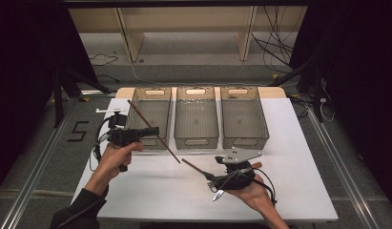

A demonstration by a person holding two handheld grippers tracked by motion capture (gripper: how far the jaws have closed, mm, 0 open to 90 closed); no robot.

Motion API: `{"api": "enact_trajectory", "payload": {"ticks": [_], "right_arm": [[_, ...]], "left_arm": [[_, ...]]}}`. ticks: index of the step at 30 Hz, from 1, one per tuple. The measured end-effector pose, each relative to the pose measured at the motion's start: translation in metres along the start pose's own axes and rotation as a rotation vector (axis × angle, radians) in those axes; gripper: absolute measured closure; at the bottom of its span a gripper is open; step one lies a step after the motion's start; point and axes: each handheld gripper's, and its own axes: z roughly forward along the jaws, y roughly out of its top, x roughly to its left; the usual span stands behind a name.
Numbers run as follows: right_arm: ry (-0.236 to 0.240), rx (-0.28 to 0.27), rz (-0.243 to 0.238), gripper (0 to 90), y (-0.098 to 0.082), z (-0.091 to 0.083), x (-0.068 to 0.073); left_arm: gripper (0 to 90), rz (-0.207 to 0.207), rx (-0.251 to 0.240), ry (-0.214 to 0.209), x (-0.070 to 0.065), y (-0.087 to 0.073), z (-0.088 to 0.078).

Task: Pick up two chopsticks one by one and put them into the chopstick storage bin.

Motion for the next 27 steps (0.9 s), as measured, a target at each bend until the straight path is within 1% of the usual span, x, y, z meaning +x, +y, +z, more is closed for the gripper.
{"api": "enact_trajectory", "payload": {"ticks": [2,3,4,5,7,9,10,11,12,14,17,19,21,26,27], "right_arm": [[-0.003,0.001,0.005,31.9,-0.001,-0.001,-0.001],[-0.001,0.000,0.008,30.9,-0.002,-0.001,-0.002],[0.007,0.005,0.014,30.0,-0.004,-0.003,-0.003],[0.007,0.005,0.014,30.0,-0.004,-0.003,-0.003],[0.003,0.004,0.018,29.2,-0.007,-0.005,-0.004],[-0.004,0.000,0.028,27.8,-0.010,-0.009,-0.007],[-0.006,-0.003,0.031,27.2,-0.012,-0.010,-0.008],[-0.009,-0.003,0.033,26.7,-0.013,-0.012,-0.009],[-0.009,-0.003,0.033,26.7,-0.013,-0.012,-0.009],[-0.017,-0.014,0.044,25.3,-0.015,-0.015,-0.012],[-0.021,-0.019,0.048,24.7,-0.017,-0.018,-0.013],[-0.022,-0.019,0.049,24.2,-0.017,-0.018,-0.013],[-0.022,-0.026,0.051,23.2,-0.018,-0.019,-0.014],[-0.022,-0.026,0.052,22.5,-0.018,-0.018,-0.014],[-0.021,-0.023,0.049,22.2,-0.019,-0.018,-0.014]], "left_arm": [[84.3,0.005,0.008,0.017,0.002,0.009,-0.003],[84.3,0.011,0.014,0.033,0.002,0.013,-0.003],[84.3,0.014,0.027,0.047,0.005,0.022,-0.005],[84.3,0.014,0.027,0.047,0.005,0.022,-0.005],[84.3,0.017,0.036,0.067,0.007,0.029,-0.005],[84.3,0.013,0.039,0.078,0.010,0.037,-0.006],[84.3,0.008,0.042,0.088,0.012,0.043,-0.007],[84.3,0.008,0.042,0.088,0.012,0.043,-0.007],[84.3,0.009,0.047,0.096,0.013,0.047,-0.008],[84.3,0.003,0.045,0.106,0.016,0.053,-0.008],[84.3,-0.013,0.035,0.109,0.020,0.063,-0.009],[84.4,-0.005,0.034,0.126,0.021,0.069,-0.009],[84.3,-0.007,0.028,0.132,0.022,0.075,-0.009],[84.4,-0.004,0.024,0.168,0.026,0.085,-0.006],[84.4,-0.005,0.026,0.187,0.029,0.089,-0.003]]}}
